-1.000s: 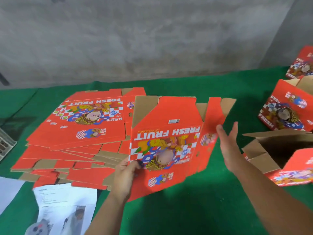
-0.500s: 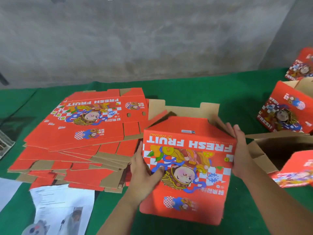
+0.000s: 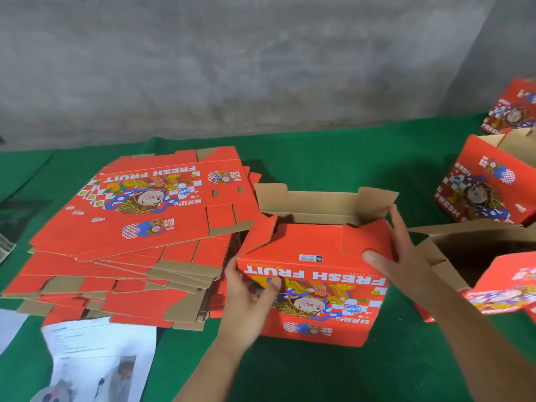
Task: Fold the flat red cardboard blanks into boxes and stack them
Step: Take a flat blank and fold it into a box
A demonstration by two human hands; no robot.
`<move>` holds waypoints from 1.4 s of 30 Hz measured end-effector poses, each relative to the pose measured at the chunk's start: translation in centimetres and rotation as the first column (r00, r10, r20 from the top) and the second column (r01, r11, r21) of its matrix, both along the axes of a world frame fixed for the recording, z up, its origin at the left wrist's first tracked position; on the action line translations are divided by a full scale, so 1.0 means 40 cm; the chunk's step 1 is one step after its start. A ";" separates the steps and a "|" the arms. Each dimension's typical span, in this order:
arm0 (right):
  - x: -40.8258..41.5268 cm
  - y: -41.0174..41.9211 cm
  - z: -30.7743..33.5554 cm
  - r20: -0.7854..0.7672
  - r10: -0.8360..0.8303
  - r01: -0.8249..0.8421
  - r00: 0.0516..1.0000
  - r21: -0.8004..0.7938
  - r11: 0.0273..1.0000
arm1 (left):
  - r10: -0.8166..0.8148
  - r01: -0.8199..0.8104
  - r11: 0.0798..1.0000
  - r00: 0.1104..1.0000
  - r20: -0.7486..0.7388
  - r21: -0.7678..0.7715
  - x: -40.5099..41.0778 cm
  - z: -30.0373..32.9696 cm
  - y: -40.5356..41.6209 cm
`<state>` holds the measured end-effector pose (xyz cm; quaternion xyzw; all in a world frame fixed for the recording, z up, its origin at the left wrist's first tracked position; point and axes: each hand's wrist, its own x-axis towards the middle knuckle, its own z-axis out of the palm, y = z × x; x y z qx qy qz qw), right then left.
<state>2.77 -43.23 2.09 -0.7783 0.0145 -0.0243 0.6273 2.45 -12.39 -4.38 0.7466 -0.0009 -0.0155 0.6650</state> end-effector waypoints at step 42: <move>0.153 -0.033 -0.004 -0.238 -0.654 0.690 0.718 0.122 0.713 | -0.233 0.273 0.946 0.947 -0.219 0.174 0.019 0.051 -0.183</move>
